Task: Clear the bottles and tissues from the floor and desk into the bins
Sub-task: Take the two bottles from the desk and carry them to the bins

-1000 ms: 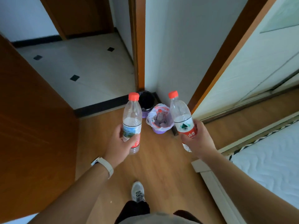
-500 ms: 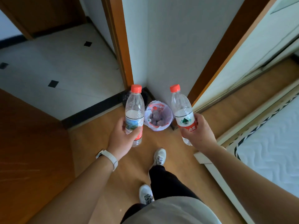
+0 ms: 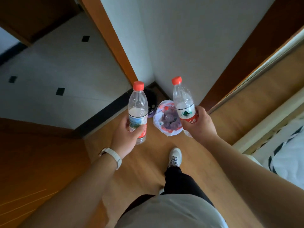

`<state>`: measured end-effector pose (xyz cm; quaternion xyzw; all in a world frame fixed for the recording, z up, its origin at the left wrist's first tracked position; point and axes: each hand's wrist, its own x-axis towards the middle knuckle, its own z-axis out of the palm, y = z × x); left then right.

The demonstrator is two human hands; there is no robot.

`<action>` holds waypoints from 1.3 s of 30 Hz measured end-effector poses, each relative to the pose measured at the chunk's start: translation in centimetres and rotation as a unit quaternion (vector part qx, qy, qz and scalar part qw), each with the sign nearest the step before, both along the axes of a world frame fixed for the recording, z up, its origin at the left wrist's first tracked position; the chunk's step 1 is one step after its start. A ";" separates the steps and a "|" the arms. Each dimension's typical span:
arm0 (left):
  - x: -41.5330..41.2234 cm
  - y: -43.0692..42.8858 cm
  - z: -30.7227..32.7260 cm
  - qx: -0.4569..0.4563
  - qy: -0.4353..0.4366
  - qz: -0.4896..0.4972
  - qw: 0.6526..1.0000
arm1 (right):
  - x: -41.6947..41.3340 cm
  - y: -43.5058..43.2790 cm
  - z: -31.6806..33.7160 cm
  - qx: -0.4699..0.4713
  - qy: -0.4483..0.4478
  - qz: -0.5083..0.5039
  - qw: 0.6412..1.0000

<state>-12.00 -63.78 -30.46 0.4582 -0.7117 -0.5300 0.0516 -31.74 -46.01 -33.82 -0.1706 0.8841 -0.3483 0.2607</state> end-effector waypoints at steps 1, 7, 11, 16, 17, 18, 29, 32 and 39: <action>-1.1 -0.6 -0.6 0.002 -0.001 -0.003 1.000 | -0.9 -0.5 -0.7 0.007 -0.004 -0.001 1.000; -6.6 -3.0 -5.8 0.063 0.003 -0.007 0.998 | -4.4 -2.8 -5.0 0.053 -0.027 -0.001 0.998; -8.7 -4.4 -11.0 0.101 -0.010 -0.001 0.995 | -5.3 -4.4 -9.8 0.074 -0.038 -0.003 0.997; -10.9 -6.7 -20.0 0.150 -0.027 0.001 0.988 | -5.9 -6.6 -17.9 0.086 -0.051 0.009 0.995; -11.2 -7.1 -22.2 0.157 -0.034 -0.003 0.987 | -6.1 -6.9 -19.9 0.090 -0.052 0.008 0.995; -11.6 -7.5 -24.5 0.158 -0.040 -0.012 0.987 | -6.2 -7.1 -21.9 0.092 -0.051 0.008 0.994; -14.3 -7.7 -47.6 0.161 -0.043 -0.039 0.985 | -7.5 -9.5 -43.7 0.111 -0.012 -0.003 0.994; -15.3 -7.0 -51.3 0.162 -0.040 -0.032 0.985 | -8.6 -9.8 -47.3 0.121 0.007 -0.003 0.993; -15.7 -5.7 -53.9 0.099 -0.056 -0.097 0.989 | -8.6 -9.5 -50.7 0.140 0.008 0.029 0.990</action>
